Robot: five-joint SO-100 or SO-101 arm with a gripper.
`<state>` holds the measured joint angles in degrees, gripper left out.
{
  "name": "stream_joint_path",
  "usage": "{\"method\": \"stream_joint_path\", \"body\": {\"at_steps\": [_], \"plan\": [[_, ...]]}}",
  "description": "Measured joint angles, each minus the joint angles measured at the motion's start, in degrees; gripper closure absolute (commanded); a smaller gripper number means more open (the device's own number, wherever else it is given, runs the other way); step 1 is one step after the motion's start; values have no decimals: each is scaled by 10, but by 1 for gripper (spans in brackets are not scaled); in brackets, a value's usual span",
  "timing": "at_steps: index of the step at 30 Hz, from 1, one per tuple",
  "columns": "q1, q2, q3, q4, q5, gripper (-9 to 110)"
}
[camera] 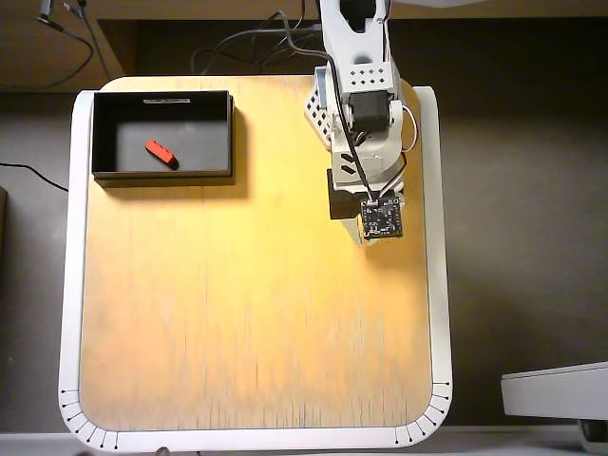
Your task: Grasp a lego block and put it in the bin.
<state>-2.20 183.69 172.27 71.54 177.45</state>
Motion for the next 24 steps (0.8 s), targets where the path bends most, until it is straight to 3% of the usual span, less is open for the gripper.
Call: {"method": "stream_joint_path", "body": {"at_steps": [16, 24], "plan": [[0, 0, 0, 44, -135, 101], [0, 0, 0, 45, -154, 101]]}}
